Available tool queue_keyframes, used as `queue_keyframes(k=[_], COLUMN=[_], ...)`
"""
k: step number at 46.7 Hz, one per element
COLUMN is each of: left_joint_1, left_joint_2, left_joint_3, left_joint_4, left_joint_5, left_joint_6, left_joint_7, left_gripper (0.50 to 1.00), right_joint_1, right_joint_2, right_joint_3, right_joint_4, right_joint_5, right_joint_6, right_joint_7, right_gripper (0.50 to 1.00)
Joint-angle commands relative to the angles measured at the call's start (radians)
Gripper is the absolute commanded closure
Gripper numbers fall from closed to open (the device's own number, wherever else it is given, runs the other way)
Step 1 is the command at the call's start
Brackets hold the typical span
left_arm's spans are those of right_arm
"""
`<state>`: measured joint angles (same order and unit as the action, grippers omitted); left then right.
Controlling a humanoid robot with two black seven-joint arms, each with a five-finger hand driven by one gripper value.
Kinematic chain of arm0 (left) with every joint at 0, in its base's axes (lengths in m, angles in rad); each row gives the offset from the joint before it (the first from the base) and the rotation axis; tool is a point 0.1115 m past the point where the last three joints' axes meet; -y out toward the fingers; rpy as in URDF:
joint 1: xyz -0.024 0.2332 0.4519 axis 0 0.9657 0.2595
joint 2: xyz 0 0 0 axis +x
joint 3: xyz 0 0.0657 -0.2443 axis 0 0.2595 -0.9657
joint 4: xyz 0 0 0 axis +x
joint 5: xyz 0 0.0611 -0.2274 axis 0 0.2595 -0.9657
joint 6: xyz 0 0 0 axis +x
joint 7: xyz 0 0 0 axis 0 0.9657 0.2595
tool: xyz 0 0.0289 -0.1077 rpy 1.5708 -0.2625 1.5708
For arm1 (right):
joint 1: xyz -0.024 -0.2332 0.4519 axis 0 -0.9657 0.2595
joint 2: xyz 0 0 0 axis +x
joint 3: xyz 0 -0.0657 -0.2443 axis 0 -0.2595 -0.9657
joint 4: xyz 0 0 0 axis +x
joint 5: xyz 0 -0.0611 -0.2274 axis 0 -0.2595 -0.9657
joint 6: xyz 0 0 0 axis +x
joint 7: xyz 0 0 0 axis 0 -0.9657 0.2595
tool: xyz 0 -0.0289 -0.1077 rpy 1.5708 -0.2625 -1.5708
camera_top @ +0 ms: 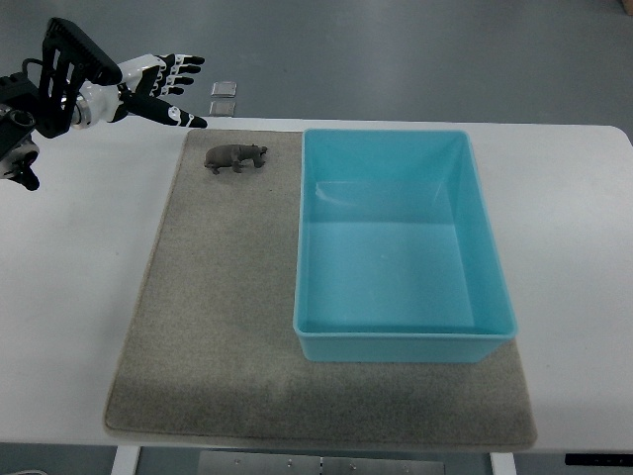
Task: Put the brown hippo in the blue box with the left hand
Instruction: 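Move the left hand forward toward the brown hippo, then lower the left hand over the hippo and close fingers around it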
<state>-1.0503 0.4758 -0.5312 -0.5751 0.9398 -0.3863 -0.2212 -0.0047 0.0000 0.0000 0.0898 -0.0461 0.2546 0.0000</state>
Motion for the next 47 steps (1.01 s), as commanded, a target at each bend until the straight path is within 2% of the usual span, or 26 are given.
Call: queue_keyframes(k=[1, 10, 22, 32, 47], left_joint_1=[-0.031, -0.1, -0.166, -0.166, -0.168], left_joint_2=[0.001, -0.006, -0.065, -0.151, -0.184], left_joint_3=[0.057, 0.209, 0.411, 0.427, 0.468], left_joint_4=[-0.011, -0.011, 0.021, 0.124, 0.133], left_joint_5=[0.103, 0.203, 0.205, 0.203, 0.205], left_joint_6=[0.036, 0.138, 0.149, 0.149, 0.149], left_joint_7=[0.0, 0.0, 0.003, 0.003, 0.016], left_gripper=[0.504, 0.504, 0.504, 0.504, 0.506], right_joint_1=[0.0, 0.0, 0.0, 0.0, 0.0], right_joint_2=[0.0, 0.0, 0.0, 0.0, 0.0], right_joint_3=[0.0, 0.0, 0.0, 0.0, 0.0], right_joint_4=[-0.001, 0.001, 0.001, 0.001, 0.001], right_joint_5=[0.0, 0.0, 0.0, 0.0, 0.0], right_joint_6=[0.0, 0.0, 0.0, 0.0, 0.0], right_joint_7=[0.0, 0.0, 0.0, 0.0, 0.0], right_gripper=[0.564, 0.564, 0.564, 0.564, 0.564])
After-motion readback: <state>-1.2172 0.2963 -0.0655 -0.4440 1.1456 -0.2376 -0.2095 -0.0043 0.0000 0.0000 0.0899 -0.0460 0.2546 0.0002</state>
